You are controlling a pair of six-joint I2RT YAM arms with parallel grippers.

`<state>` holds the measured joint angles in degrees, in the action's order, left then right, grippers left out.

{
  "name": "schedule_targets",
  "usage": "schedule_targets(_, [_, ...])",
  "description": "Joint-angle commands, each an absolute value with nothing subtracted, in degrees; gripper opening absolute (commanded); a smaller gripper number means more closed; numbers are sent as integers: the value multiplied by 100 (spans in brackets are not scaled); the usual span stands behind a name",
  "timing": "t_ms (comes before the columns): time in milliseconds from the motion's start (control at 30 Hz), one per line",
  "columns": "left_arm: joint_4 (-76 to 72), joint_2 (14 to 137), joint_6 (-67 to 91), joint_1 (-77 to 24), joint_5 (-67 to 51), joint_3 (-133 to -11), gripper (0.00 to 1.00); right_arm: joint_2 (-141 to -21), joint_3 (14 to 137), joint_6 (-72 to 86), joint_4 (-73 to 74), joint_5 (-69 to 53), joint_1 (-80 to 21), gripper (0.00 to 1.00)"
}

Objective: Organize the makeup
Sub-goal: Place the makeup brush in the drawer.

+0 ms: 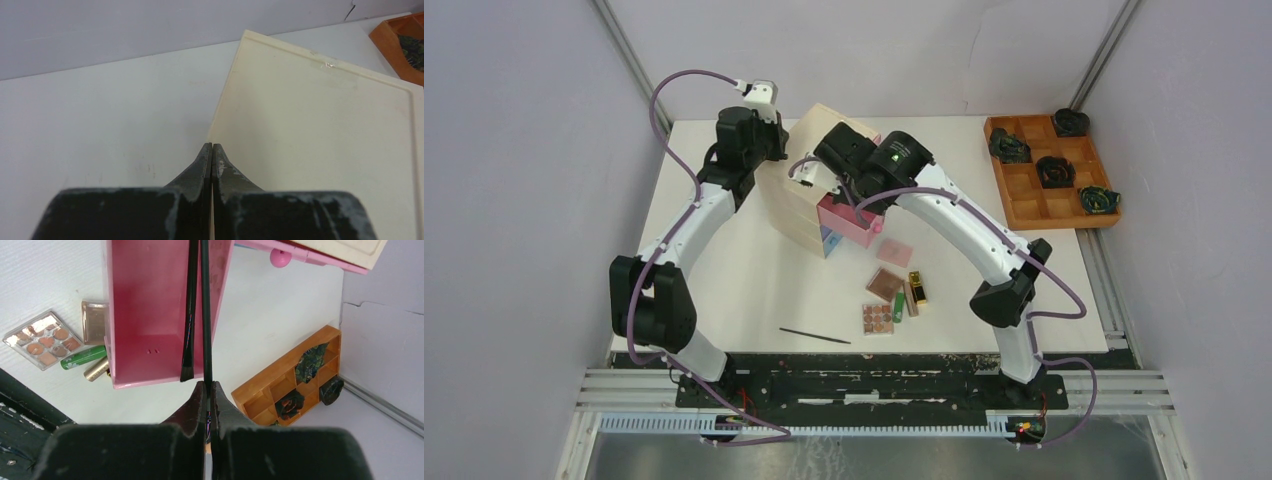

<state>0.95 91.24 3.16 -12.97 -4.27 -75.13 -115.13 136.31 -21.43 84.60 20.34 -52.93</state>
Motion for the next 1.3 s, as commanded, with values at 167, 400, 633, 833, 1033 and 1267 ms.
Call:
schedule_targets(167, [1712, 9321, 395, -1213, -387, -7163, 3, -11896, 14264, -2255, 8475, 2193, -5480, 1])
schedule_targets(400, [1723, 9324, 387, -1206, -381, -7163, 3, -11918, 14150, -2238, 8201, 2341, -5550, 8])
schedule_targets(633, [1731, 9319, 363, -1197, -378, -7163, 3, -11764, 13679, -2214, 7642, 2758, -5599, 38])
schedule_targets(833, [1740, 9332, 376, -1190, -378, -7162, 3, -11670, 13468, -2154, 7476, 2691, -5600, 45])
schedule_targets(1033, [1740, 9327, 372, -1187, -378, -7155, 3, -11598, 13221, -2136, 7344, 2764, -5592, 46])
schedule_targets(1267, [1767, 9269, 339, -1187, -324, -7154, 3, -11759, 13209, -2144, 7236, 2687, -5510, 44])
